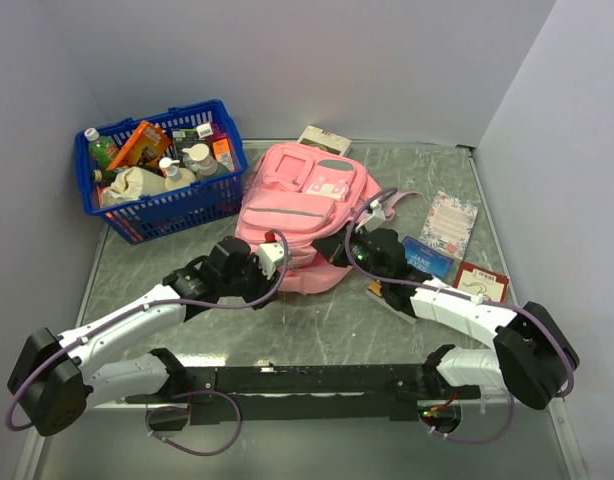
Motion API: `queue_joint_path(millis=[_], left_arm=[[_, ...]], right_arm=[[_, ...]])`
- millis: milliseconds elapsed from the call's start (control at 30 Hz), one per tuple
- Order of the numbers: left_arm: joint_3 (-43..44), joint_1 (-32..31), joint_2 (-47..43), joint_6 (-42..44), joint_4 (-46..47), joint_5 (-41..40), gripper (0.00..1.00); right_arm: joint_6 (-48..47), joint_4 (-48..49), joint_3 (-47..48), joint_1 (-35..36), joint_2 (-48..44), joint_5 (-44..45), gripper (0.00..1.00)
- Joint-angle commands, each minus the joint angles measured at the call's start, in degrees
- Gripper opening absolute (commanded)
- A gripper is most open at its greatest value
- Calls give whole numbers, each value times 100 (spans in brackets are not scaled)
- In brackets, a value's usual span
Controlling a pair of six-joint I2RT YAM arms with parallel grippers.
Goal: Pack the student bag
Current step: Unzip the student bag at the center of the board.
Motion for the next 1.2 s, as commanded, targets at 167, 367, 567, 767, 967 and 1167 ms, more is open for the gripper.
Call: queue_joint_path(millis=[167, 367, 567, 767, 967, 1167], left_arm=[[-373, 353, -63, -1436, 1777, -826, 31], [-628, 407, -37, -1903, 2348, -431, 32], [-795, 407, 86, -1534, 2656, 36, 40], [-813, 398, 262, -1340, 2814, -254, 41], [-795, 407, 359, -1279, 2858, -211, 43], [-830, 398, 429, -1191, 2920, 150, 49]], right_arm=[[417, 1285, 43, -47, -34, -374, 0], [434, 1373, 16, -47, 0, -540, 0], [513, 1504, 16, -38, 88, -664, 0], [619, 1619, 16, -29, 53, -831, 0], [672, 1601, 16, -20, -61, -892, 0], [821, 1689, 25, -11, -149, -963, 0]])
